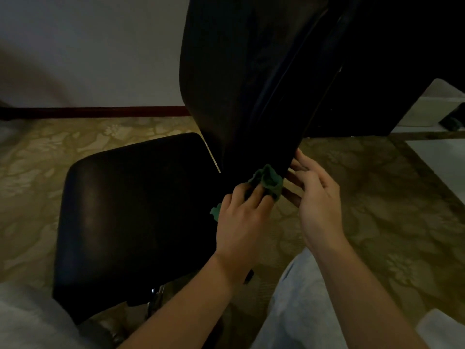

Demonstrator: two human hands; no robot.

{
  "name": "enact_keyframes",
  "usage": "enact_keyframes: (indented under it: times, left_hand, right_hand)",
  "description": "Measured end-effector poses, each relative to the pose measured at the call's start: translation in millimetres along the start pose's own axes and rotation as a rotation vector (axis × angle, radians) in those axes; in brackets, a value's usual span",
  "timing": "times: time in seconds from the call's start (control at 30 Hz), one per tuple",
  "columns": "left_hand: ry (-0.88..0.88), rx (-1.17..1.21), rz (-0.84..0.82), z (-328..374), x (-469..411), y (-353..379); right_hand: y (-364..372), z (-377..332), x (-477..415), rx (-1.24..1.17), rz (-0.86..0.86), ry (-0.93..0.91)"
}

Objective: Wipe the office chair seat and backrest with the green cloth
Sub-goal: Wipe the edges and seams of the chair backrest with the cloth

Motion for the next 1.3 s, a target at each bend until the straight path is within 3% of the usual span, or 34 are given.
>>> enact_keyframes:
  times: [0.17,0.33,0.43,0.6,1.03,1.3]
  left_hand:
    - [-0.081,0.046,-0.051,-28,43,19]
    - [-0.072,0.166,0.212,-43,37,-35]
    - [-0.047,0.193,0.273,-42,7,-58]
    - [-0.092,0.135,0.163,-42,-8,-34]
    - [-0.279,-0.001,0.079,-31,5,-6]
    - [-0.286,0.075,-0.031,-44,58,33]
  right_hand:
    - [3,0,3,0.025,-0.009,-0.022]
    - [2,3,1,0.028,0.022,-0.035]
    - [3,2,2,0.007,0.031,-0.033]
    - [3,0,2,0.034,0.043,-0.014]
    - [4,-1,3,0.008,0.022,-0.033]
    - [2,3,2,0.033,0.025,-0.049]
Point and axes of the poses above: each hand's wrist, its own x-axis away from the middle knuckle, its own y-axis out of the palm, z = x × y, the point moved 9 cm from there along -x, towards the middle knuckle, and after that the axes turned 4 degrees about y, right-handed, at the moved point
